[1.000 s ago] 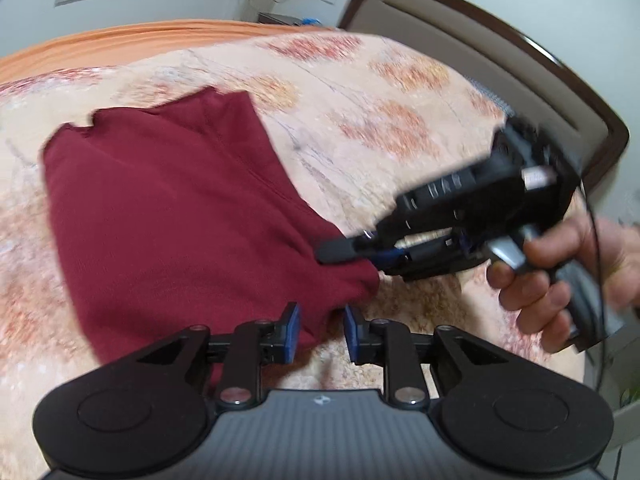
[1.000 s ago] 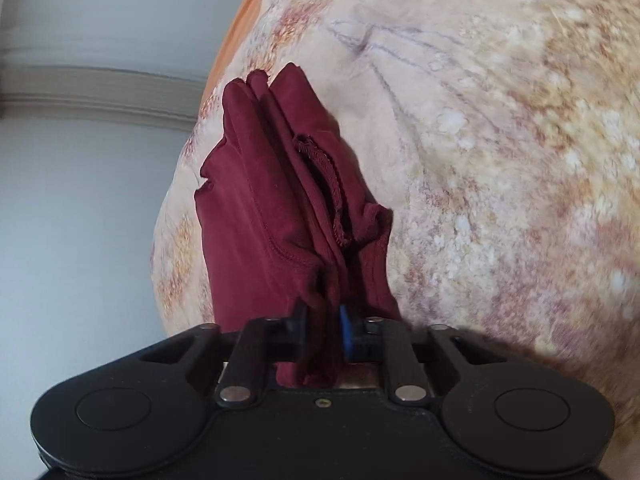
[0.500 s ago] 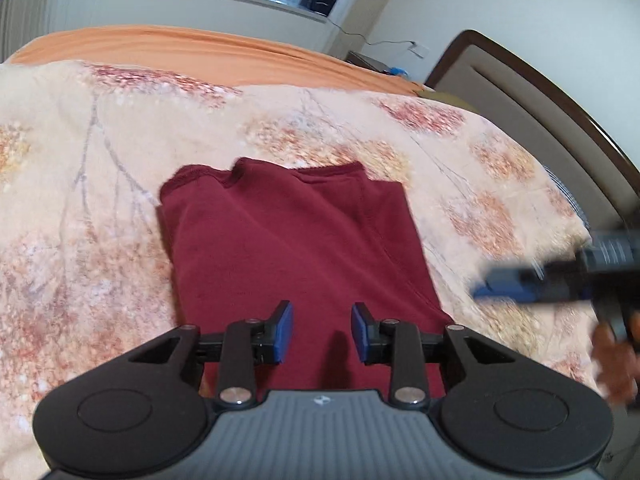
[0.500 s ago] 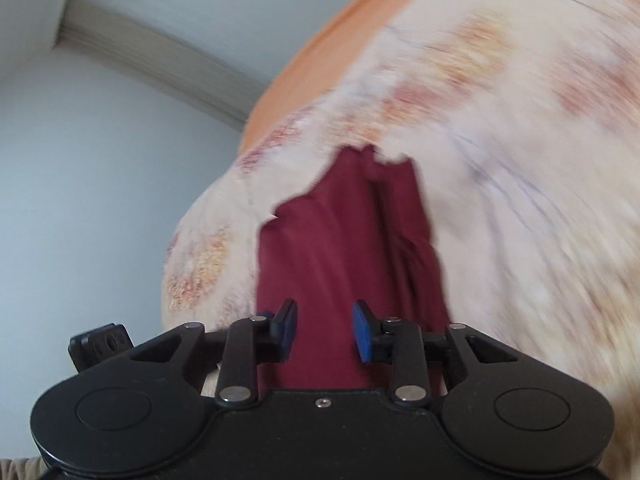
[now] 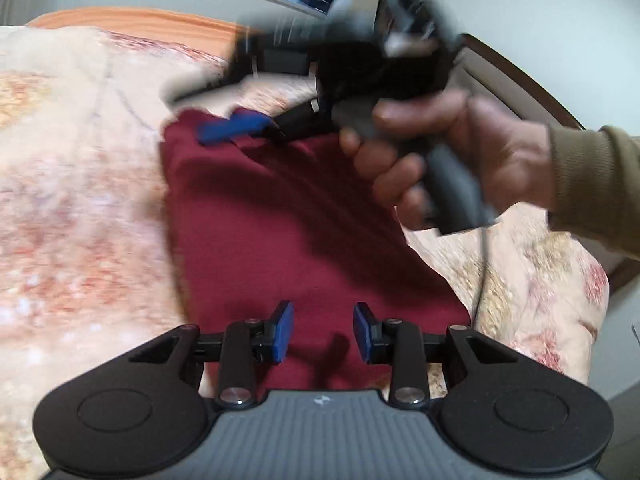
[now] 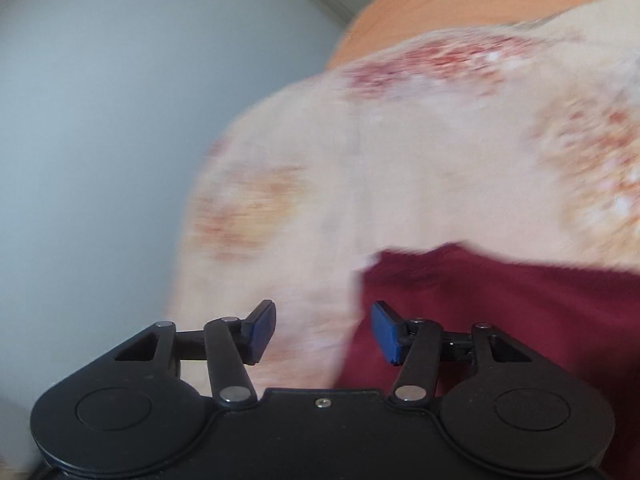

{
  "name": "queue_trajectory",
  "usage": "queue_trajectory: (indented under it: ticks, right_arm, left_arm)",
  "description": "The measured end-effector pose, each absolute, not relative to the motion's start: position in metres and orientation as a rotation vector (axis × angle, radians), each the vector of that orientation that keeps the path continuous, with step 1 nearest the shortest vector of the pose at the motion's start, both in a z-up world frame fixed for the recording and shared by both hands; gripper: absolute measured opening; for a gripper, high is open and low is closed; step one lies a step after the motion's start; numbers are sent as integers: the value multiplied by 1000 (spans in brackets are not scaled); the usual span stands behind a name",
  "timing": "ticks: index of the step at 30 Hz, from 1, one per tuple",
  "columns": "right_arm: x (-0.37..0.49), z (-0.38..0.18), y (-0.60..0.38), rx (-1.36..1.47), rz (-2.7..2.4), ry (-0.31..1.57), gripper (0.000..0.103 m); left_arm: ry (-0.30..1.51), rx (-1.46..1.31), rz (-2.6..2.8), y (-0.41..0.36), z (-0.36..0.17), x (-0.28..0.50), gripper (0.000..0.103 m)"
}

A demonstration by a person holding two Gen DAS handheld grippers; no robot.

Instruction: Fold small clothes

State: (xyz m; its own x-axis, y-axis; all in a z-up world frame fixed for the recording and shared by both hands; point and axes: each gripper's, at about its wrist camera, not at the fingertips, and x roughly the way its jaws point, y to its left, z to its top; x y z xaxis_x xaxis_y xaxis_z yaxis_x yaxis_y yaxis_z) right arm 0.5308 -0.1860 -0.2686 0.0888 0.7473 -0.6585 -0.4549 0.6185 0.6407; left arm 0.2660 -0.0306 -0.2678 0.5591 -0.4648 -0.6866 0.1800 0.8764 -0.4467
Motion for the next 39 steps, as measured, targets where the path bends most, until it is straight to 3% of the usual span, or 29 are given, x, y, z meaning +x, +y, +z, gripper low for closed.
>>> queue_trajectory:
  ticks: [1, 3, 5, 6, 8, 17, 22, 39]
  right_arm:
    - [536, -273, -190, 281, 854, 1177, 32]
    - [534, -267, -212, 318, 817, 1127, 33]
    - [524, -251, -239, 364, 819, 1058, 48]
    - [515, -242, -255, 370, 809, 1022, 63]
    - [499, -225, -286, 385, 769, 965, 71]
    - [431, -251, -381, 475, 570, 1057, 74]
    - [431, -284, -384, 599, 562, 1102, 74]
    - [448, -321, -367, 717, 706, 1203, 80]
  left_arm:
    - [901, -343, -374, -25, -266, 265, 37]
    - [894, -345, -349, -12, -262, 266, 38]
    - [881, -363, -324, 2, -260, 272, 41]
    - [875, -373, -313, 7, -260, 276, 42]
    - [873, -385, -295, 16, -264, 286, 42]
    - [927, -470, -263, 31, -294, 332, 45]
    - [955, -471, -255, 32, -304, 339, 55]
    - [1017, -716, -320, 41, -333, 341, 60]
